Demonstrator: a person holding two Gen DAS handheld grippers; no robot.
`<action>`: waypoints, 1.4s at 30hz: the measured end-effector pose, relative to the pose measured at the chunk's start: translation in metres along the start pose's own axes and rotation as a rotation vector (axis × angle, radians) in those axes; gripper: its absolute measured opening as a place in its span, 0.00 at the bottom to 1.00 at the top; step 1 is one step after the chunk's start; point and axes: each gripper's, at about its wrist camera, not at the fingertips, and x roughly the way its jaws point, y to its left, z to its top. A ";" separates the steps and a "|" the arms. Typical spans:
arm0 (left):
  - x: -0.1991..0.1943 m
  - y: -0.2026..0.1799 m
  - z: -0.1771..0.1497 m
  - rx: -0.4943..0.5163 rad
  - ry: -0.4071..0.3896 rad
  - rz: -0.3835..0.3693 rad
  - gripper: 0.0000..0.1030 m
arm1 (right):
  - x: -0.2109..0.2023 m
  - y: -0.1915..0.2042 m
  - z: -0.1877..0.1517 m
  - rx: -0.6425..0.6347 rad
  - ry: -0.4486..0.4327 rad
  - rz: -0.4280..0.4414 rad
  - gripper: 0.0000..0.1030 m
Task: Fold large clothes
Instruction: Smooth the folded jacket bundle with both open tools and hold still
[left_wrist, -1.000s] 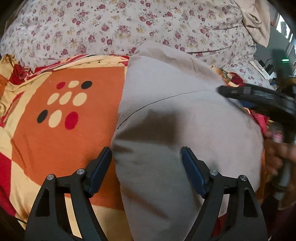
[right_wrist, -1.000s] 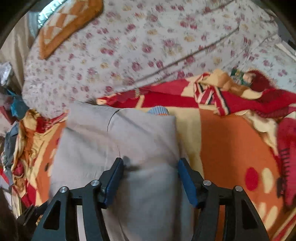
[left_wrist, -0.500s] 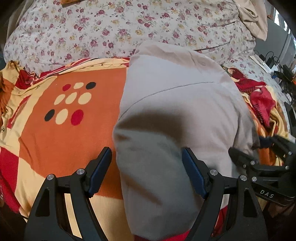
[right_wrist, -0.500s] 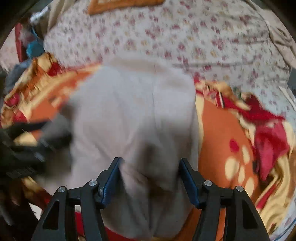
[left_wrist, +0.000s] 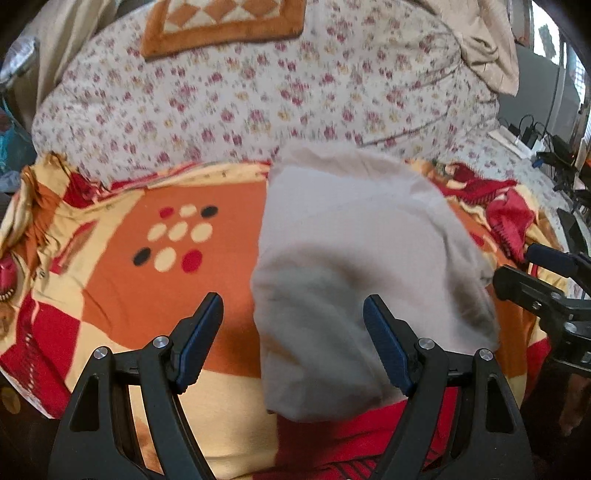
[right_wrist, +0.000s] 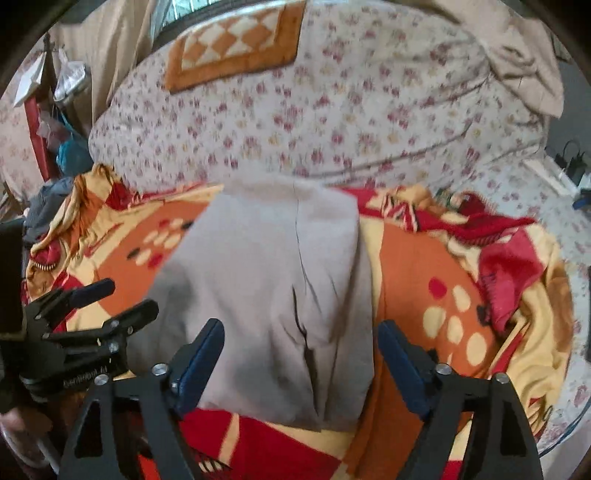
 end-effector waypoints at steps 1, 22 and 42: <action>-0.002 0.001 0.001 0.000 -0.004 -0.002 0.77 | -0.001 0.002 0.003 -0.006 -0.009 -0.014 0.81; -0.005 0.012 0.004 -0.082 -0.027 0.011 0.77 | 0.010 0.016 0.011 0.012 -0.008 -0.050 0.87; 0.007 0.016 0.001 -0.076 -0.002 0.007 0.77 | 0.027 0.014 0.009 0.006 0.033 -0.054 0.87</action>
